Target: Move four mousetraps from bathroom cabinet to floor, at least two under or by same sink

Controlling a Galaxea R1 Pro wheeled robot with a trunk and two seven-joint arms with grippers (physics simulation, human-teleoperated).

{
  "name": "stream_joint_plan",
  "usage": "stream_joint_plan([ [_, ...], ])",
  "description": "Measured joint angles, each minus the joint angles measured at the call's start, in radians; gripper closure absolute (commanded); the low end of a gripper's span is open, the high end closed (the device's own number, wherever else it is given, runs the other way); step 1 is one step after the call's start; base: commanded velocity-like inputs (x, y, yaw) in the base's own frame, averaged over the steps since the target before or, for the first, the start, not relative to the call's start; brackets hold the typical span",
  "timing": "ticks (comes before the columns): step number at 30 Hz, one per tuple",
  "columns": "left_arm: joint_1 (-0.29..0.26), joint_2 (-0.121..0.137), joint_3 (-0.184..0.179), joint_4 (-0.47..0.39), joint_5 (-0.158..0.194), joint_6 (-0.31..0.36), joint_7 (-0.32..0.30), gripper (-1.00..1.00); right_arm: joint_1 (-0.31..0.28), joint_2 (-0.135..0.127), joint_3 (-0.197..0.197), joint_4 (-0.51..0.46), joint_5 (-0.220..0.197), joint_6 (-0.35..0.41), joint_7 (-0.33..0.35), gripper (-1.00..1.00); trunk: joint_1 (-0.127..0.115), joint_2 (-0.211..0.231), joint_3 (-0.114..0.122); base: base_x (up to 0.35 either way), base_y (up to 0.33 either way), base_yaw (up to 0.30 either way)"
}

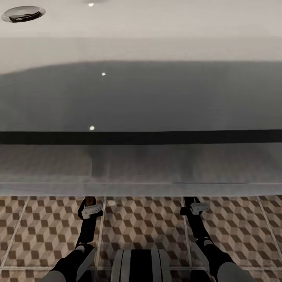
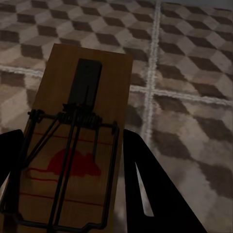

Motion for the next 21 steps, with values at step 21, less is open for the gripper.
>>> stream_joint_plan([
  [21,0.0,0.0,0.0,0.001,0.0,0.0,-0.002,1.0,0.0,0.0,0.0,0.0,0.0,0.0,0.0,1.0,0.0,0.0,0.0,0.029,0.0,0.0],
])
